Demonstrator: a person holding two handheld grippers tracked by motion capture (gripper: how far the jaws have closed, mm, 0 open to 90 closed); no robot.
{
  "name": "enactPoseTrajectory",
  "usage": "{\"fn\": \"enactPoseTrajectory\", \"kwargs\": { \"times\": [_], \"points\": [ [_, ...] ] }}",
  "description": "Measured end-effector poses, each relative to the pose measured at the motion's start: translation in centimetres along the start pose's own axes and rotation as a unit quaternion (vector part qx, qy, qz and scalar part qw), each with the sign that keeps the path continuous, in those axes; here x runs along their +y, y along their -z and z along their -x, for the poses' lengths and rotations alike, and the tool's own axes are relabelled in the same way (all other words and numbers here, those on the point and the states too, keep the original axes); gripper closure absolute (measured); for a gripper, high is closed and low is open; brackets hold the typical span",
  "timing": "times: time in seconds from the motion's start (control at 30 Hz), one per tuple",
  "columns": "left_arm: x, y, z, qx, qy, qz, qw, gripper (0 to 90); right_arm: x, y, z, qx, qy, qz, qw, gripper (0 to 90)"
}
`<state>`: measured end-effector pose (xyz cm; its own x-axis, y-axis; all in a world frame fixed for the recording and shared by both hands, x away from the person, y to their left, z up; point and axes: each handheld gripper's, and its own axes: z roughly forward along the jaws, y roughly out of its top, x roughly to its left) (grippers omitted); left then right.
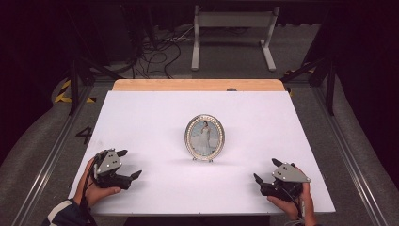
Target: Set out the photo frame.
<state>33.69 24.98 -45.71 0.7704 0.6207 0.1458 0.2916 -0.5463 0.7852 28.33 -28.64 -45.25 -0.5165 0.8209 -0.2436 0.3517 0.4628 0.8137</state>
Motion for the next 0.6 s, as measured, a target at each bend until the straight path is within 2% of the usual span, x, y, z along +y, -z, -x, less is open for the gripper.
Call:
{"fn": "enactPoseTrajectory", "kwargs": {
  "times": [0.6],
  "points": [
    [0.12,-0.41,0.06,0.004,-0.004,-0.012,0.9999,10.9,-0.10,-0.04,0.09,-0.001,-0.001,-0.002,1.0000,18.4]
  ]
}}
